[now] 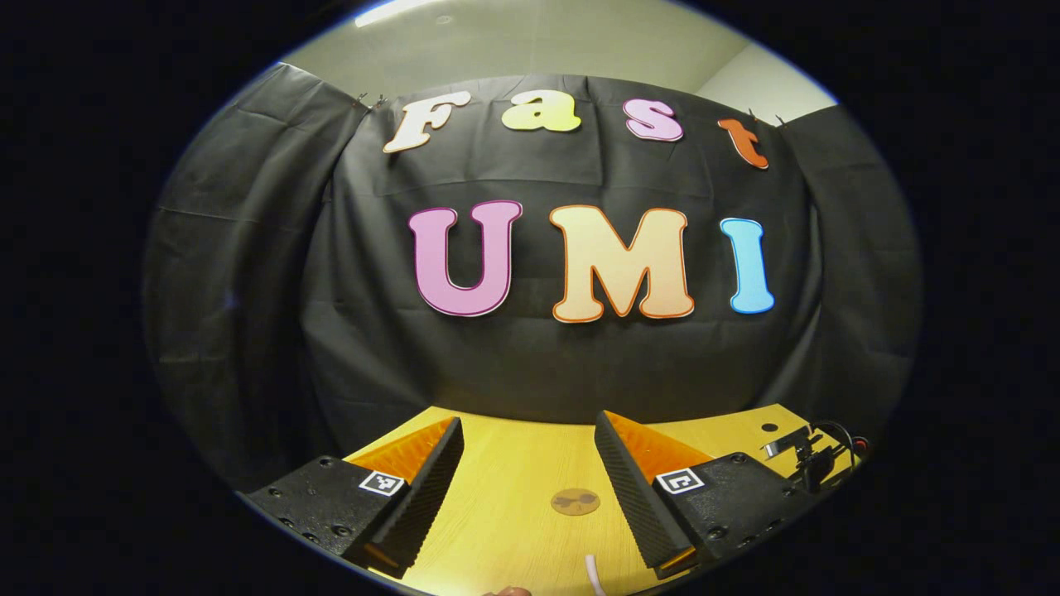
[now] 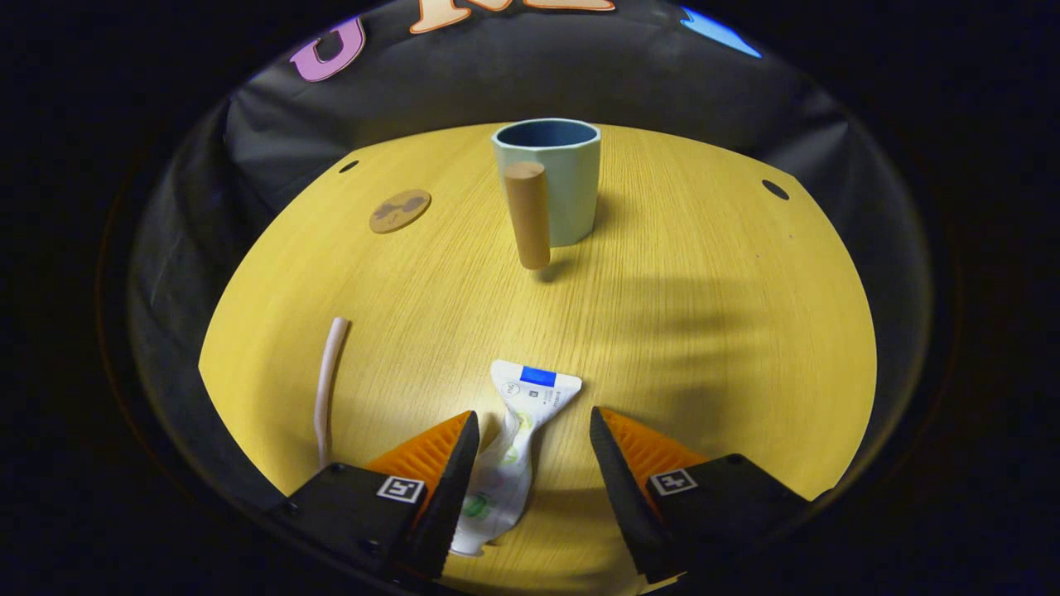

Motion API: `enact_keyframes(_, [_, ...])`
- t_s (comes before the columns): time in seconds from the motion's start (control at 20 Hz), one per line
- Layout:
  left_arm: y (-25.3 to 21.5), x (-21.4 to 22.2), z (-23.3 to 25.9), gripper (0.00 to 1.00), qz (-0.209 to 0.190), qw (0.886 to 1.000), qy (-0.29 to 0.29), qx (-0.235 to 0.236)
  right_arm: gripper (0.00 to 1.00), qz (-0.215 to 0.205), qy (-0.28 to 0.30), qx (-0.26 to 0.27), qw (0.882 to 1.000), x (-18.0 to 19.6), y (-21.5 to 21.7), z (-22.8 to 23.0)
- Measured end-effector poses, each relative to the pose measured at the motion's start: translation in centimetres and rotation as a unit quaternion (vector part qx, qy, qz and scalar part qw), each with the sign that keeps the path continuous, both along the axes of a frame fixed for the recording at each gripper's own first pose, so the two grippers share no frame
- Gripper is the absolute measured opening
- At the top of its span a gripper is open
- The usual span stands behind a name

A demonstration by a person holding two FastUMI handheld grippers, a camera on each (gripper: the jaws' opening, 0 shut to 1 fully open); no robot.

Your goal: Put the toothbrush and toothpaste on the desktop into the cup, then pick up the cup and place it on the coaster on the desktop.

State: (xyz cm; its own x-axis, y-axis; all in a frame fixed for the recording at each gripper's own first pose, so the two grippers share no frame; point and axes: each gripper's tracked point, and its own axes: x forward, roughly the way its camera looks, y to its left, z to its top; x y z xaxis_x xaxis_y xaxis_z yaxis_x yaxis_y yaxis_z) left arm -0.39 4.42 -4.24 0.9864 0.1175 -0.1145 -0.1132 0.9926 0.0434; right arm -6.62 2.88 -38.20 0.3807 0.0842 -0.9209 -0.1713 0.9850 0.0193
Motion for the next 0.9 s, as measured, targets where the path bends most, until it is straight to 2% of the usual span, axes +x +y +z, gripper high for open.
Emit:
enact_keyframes(0.05, [-0.2,-0.1,-0.3,0.94,-0.002,1.000,0.004,0.002,0.78,0.006,-0.007,-0.005,1.000,0.2,-0.1,-0.1])
enact_keyframes(0.2, [-1.2,-0.1,-1.5,0.94,-0.014,1.000,0.023,0.002,0.59,0.031,-0.013,-0.022,0.999,0.2,-0.3,-0.2])
enact_keyframes(0.25, [-1.4,-0.2,-2.0,0.94,-0.016,0.999,0.029,0.003,0.40,0.034,-0.010,-0.022,0.999,0.1,-0.1,-0.3])
enact_keyframes(0.35, [-1.9,0.1,-3.5,0.94,-0.020,0.998,0.051,0.005,0.20,0.056,0.001,-0.023,0.998,-0.2,0.1,-0.3])
enact_keyframes(0.45, [-2.4,-0.1,-5.9,0.94,-0.023,0.996,0.091,0.004,0.20,0.065,0.002,-0.022,0.998,-0.2,0.2,-0.2])
enact_keyframes(0.5, [-2.8,-0.1,-6.8,0.94,-0.028,0.994,0.107,0.000,0.17,0.064,0.003,-0.020,0.998,-0.2,0.2,-0.2])
enact_keyframes(0.6, [-3.5,-0.2,-8.6,0.94,-0.035,0.990,0.136,-0.013,0.17,0.061,0.004,-0.018,0.998,-0.2,0.2,-0.3])
enact_keyframes(0.65, [-3.8,-0.4,-9.4,0.94,-0.038,0.988,0.151,-0.019,0.20,0.061,0.003,-0.019,0.998,-0.2,0.2,-0.3])
enact_keyframes(0.75, [-4.3,-0.5,-11.1,0.94,-0.042,0.983,0.179,-0.029,0.17,0.065,0.001,-0.021,0.998,-0.3,0.2,-0.2])
enact_keyframes(0.8, [-4.4,-0.5,-12.0,0.94,-0.042,0.980,0.194,-0.033,0.20,0.066,0.001,-0.021,0.998,-0.3,0.2,-0.2])
enact_keyframes(0.9, [-4.6,-0.7,-14.5,0.95,-0.041,0.971,0.232,-0.039,0.20,0.059,0.000,-0.016,0.998,-0.4,0.2,-0.2])
